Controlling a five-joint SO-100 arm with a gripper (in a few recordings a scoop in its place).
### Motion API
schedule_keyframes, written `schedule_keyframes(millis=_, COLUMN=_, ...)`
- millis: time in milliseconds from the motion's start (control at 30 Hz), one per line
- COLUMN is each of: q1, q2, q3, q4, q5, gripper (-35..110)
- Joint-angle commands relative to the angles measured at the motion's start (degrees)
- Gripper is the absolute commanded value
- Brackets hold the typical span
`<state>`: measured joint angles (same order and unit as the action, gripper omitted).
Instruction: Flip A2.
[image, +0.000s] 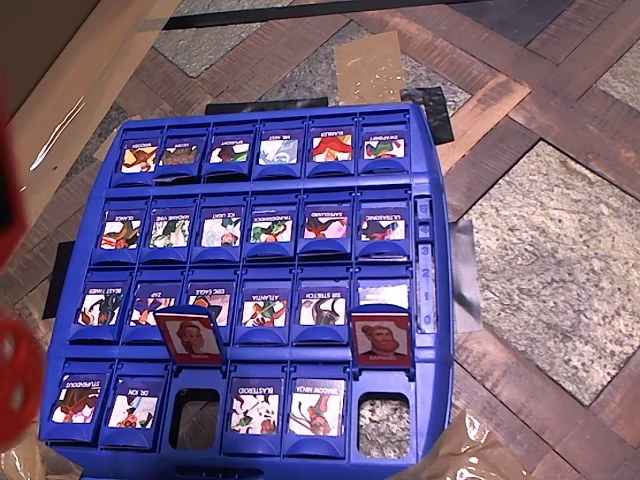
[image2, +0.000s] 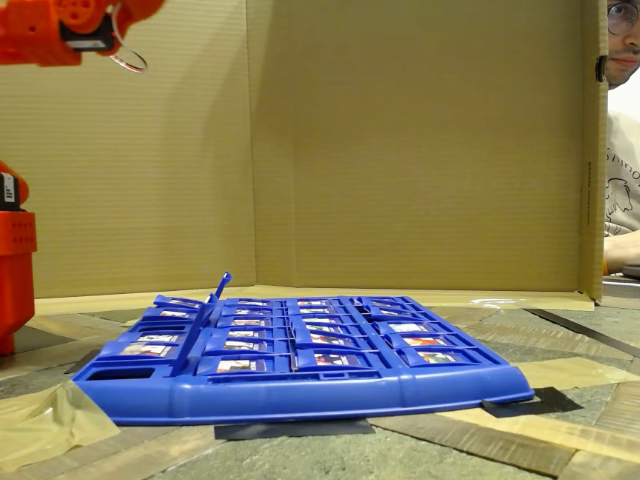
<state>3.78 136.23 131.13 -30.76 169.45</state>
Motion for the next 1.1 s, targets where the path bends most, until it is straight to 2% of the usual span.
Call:
schedule_keyframes(millis=0, q1=0.4, q2=-3.1, q3=-5.8, q4=10.1, q5=-1.2, gripper=0)
schedule_keyframes(millis=300, q1=-0.1, q2=-7.4, q3=-8.3, q4=46.0, q5=-3.0, gripper=0)
schedule_keyframes(millis=433, q1=-1.1, q2=-9.9, q3=-8.2, q4=58.1, q5=-2.4, gripper=0)
schedule_keyframes(millis=767, q1=-3.2, q2=-19.7, q3=-8.1, q4=66.0, q5=-0.4, gripper=0)
schedule_keyframes(millis=1067, q1=-5.1, q2=-24.4, q3=-8.1, q4=80.2, q5=-0.4, gripper=0)
